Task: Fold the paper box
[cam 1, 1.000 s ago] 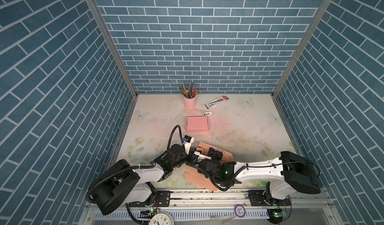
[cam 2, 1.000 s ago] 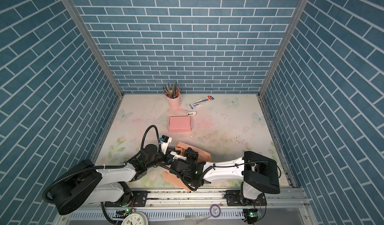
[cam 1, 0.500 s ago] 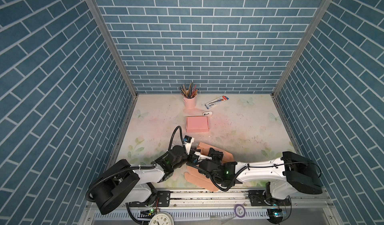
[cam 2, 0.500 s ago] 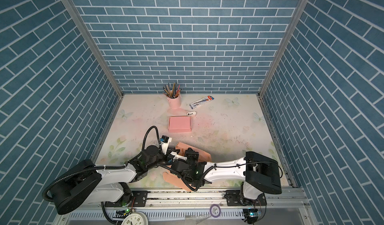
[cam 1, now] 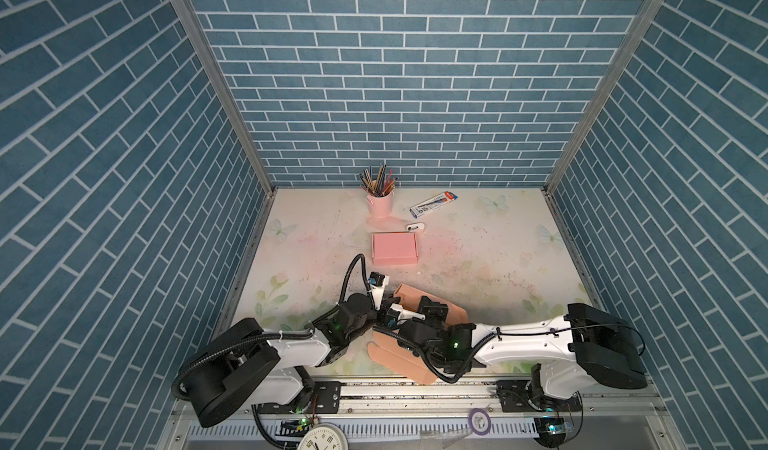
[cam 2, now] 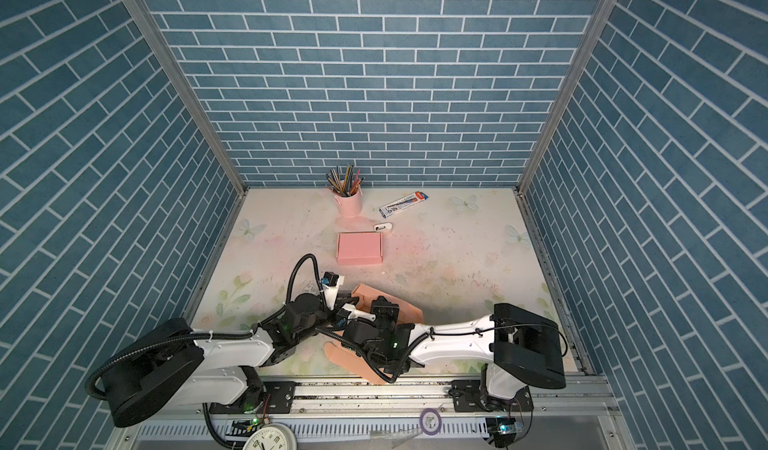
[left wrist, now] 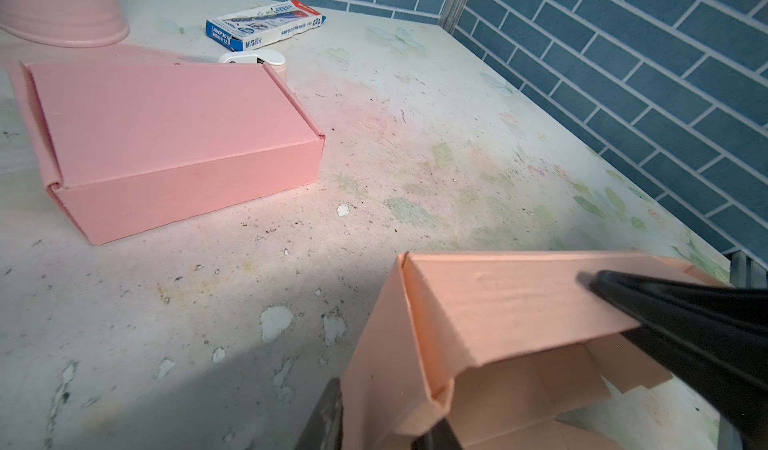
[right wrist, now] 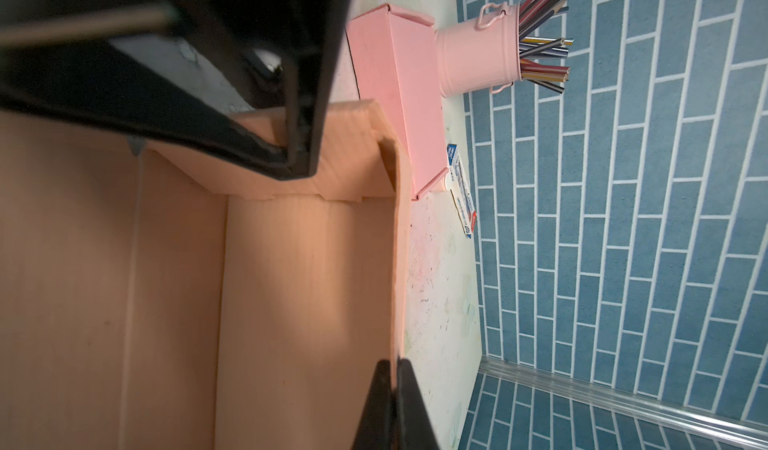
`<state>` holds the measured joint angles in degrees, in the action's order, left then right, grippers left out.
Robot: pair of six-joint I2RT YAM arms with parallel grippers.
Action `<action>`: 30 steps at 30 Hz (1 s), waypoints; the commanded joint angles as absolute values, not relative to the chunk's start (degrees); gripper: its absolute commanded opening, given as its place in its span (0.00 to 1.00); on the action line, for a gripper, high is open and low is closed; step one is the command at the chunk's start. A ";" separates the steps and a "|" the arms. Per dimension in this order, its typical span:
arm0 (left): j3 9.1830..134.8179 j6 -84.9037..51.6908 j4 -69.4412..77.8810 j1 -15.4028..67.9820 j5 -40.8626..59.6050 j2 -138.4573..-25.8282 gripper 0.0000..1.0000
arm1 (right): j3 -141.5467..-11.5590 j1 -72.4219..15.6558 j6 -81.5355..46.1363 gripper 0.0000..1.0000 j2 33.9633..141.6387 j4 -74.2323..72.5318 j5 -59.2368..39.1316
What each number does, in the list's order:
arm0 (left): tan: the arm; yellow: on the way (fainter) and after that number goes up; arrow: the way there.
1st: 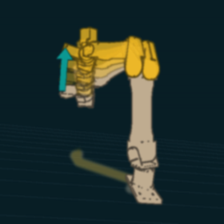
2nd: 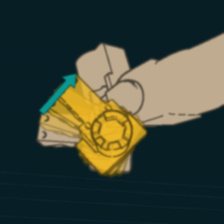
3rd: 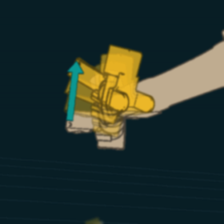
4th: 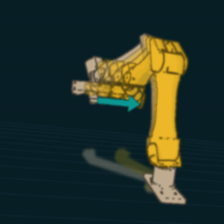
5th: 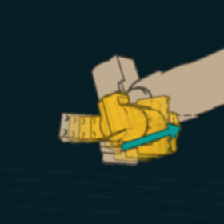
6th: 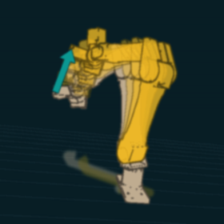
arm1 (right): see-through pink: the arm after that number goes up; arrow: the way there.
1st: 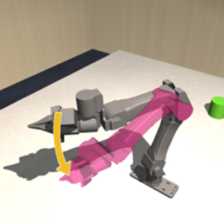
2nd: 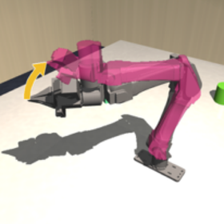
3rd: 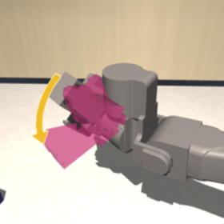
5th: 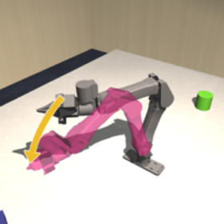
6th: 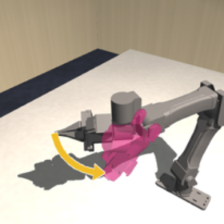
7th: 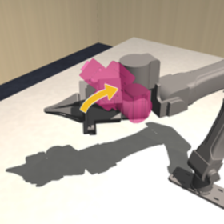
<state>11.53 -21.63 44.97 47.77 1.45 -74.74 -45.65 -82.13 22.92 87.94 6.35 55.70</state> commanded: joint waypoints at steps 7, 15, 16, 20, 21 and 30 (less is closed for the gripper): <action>12.90 -18.78 51.58 49.43 0.66 -78.16 0.31 | -46.32 -83.14 20.07 0.00 88.06 4.66 50.63; 12.40 -18.32 53.78 49.88 0.22 -79.20 0.27 | -46.25 -83.15 19.22 0.00 86.57 3.98 49.04; 12.21 -18.10 53.96 50.00 0.17 -79.06 0.26 | -46.08 -83.17 18.90 0.00 85.89 3.69 48.44; 11.71 -16.81 53.90 50.71 -0.74 -78.53 0.21 | -45.66 -82.98 16.25 0.10 82.33 3.50 44.73; 11.78 -16.44 53.71 50.92 -1.16 -78.57 0.20 | -45.62 -82.73 15.35 0.13 81.40 3.64 43.32; 12.24 -15.01 52.78 52.28 -3.77 -79.55 0.18 | -43.53 -80.60 6.23 0.33 72.39 2.70 33.80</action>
